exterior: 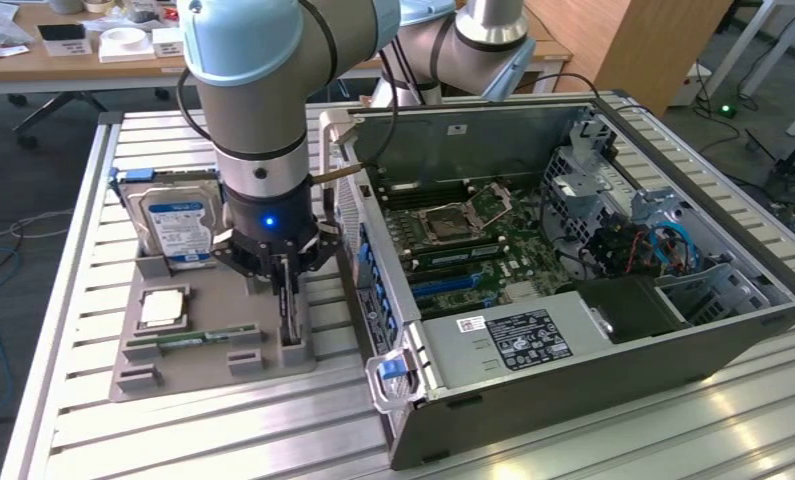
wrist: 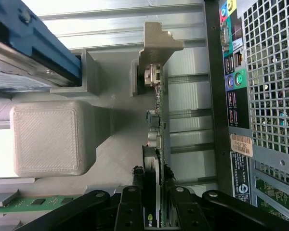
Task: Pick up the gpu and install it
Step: 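Pick up the gpu and move the gpu toward the slot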
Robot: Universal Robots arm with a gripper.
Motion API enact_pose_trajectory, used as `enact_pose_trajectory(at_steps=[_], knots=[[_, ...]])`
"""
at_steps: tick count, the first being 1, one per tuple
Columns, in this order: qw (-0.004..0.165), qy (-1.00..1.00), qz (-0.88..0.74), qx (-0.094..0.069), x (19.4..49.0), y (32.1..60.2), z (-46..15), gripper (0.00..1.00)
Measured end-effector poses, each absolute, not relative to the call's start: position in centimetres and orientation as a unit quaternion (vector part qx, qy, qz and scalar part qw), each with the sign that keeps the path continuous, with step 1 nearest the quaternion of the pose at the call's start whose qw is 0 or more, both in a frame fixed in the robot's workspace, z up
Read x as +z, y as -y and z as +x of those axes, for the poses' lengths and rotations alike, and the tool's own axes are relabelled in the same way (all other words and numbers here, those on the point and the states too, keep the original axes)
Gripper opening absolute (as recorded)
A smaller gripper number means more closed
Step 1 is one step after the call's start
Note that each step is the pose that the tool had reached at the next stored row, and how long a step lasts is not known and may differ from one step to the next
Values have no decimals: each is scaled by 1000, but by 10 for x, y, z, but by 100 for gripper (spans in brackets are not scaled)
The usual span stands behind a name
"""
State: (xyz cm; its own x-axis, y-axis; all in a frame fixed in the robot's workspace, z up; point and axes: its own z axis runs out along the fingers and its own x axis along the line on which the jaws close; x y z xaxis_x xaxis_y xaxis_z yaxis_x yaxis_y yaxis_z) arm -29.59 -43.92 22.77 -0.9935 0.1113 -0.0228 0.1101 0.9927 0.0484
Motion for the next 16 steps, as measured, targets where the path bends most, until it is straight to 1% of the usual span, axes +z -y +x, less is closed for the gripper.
enact_pose_trajectory(at_steps=[16], knots=[[13, -999, 44, 24, 228, 439, -296, 26]])
